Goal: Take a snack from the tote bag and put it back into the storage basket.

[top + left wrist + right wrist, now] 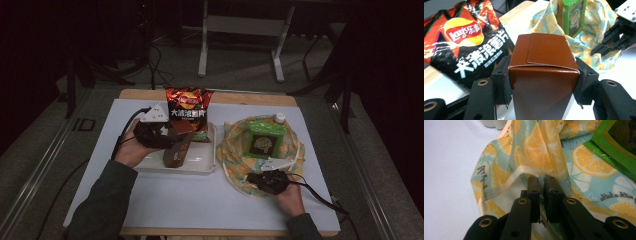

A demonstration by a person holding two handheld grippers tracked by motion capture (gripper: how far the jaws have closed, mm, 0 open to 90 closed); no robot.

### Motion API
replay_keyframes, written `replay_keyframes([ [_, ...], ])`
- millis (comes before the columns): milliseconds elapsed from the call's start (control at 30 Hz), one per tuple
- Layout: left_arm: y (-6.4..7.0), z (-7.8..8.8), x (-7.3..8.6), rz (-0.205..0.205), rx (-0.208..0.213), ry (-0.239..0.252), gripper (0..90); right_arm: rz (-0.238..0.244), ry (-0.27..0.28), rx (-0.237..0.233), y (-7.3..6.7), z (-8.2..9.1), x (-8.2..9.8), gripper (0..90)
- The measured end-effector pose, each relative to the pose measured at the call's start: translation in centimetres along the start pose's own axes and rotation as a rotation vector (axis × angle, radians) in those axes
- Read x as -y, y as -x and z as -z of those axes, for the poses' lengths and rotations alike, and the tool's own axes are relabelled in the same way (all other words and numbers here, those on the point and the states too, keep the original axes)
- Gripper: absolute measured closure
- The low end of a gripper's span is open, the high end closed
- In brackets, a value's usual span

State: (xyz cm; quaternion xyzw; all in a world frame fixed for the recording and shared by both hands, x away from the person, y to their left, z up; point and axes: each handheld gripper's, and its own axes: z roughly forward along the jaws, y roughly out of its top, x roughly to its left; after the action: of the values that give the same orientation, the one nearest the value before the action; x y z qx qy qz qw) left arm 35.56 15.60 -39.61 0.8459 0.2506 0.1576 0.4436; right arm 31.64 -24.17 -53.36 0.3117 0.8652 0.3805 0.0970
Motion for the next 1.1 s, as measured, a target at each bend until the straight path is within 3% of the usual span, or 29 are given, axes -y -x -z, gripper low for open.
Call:
replay_keyframes([
  [167, 0.3, -0.6, -0.4, -0.013, 0.003, -0.002, 42.1, 0.000, 0.000, 0.000, 0.0, 0.0, 0.0, 83.7],
  [633, 0.7, -3.3, -1.2, -0.001, 0.020, 0.035, 40.8, 0.004, -0.001, 0.001, 0.0, 0.0, 0.0, 83.7],
  [1100, 1.9, -6.5, -2.5, -0.032, 0.042, -0.001, 40.1, 0.007, -0.001, 0.001, 0.0, 0.0, 0.0, 83.6],
])
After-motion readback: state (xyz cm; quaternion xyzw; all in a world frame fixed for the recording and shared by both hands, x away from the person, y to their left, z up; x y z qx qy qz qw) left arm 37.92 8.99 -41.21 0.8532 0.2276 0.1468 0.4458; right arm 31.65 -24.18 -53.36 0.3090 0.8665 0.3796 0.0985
